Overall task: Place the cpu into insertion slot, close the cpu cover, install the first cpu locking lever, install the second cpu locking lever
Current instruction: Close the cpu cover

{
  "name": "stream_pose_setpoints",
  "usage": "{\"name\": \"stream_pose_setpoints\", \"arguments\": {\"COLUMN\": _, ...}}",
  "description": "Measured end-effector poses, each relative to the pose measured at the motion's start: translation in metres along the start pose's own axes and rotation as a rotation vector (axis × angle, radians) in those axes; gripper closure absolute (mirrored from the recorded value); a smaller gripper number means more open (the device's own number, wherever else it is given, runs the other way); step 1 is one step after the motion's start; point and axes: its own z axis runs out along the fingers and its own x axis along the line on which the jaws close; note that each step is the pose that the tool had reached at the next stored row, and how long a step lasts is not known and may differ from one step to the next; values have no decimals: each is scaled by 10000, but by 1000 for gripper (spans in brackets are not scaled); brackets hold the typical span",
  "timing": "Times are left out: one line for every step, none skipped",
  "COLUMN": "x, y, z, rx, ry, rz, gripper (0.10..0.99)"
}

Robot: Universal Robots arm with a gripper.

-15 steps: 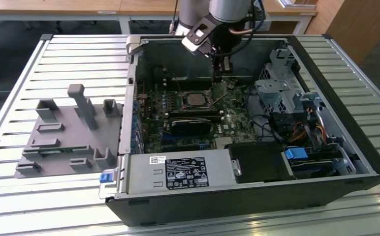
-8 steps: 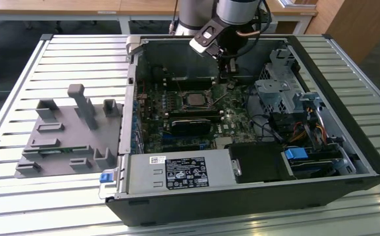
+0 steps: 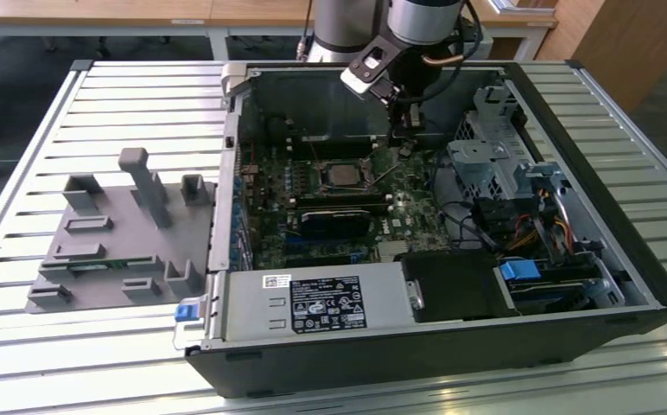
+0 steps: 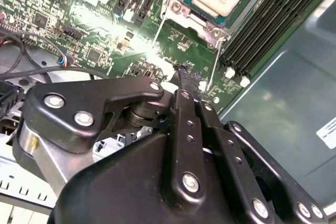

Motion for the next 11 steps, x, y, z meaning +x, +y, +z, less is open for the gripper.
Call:
{"name": "stream_pose_setpoints", "arguments": {"x": 1, "y": 13, "z": 5, "rx": 5, "ry": 0, "rz": 0, "gripper": 980}}
{"name": "stream_pose_setpoints", "arguments": {"x": 2, "y": 26, "z": 8, "rx": 7, "ry": 0, "rz": 0, "gripper": 980}}
{"name": "stream_pose_setpoints", "arguments": {"x": 2, "y": 37, "z": 11, "rx": 9, "ry": -1, "rz": 0, "gripper": 980}}
{"name": "stream_pose_setpoints", "arguments": {"x": 3, "y": 46, "z": 14, "rx": 9, "ry": -1, "rz": 0, "gripper": 980}}
{"name": "stream_pose_setpoints", "arguments": {"x": 4, "y": 56, "z": 16, "rx": 11, "ry": -2, "rz": 0, "gripper": 980}}
{"name": "stream_pose_setpoints", "arguments": {"x": 4, "y": 69, "z": 18, "rx": 12, "ry": -1, "rz": -1, "gripper": 980}}
{"name": "stream_pose_setpoints", "arguments": {"x": 4, "y": 83, "z": 20, "rx": 16, "ry": -1, "rz": 0, "gripper": 980}}
{"name": "stream_pose_setpoints", "arguments": {"x": 4, "y": 101, "z": 22, "rx": 22, "ry": 0, "rz": 1, "gripper": 980}}
{"name": "stream_pose_setpoints", "arguments": {"x": 5, "y": 122, "z": 24, "rx": 28, "ry": 2, "rz": 1, "gripper": 980}}
{"name": "stream_pose_setpoints", "arguments": {"x": 5, "y": 142, "z": 26, "rx": 33, "ry": 1, "rz": 1, "gripper": 980}}
{"name": "stream_pose_setpoints", "arguments": {"x": 5, "y": 160, "z": 29, "rx": 39, "ry": 1, "rz": 0, "gripper": 980}}
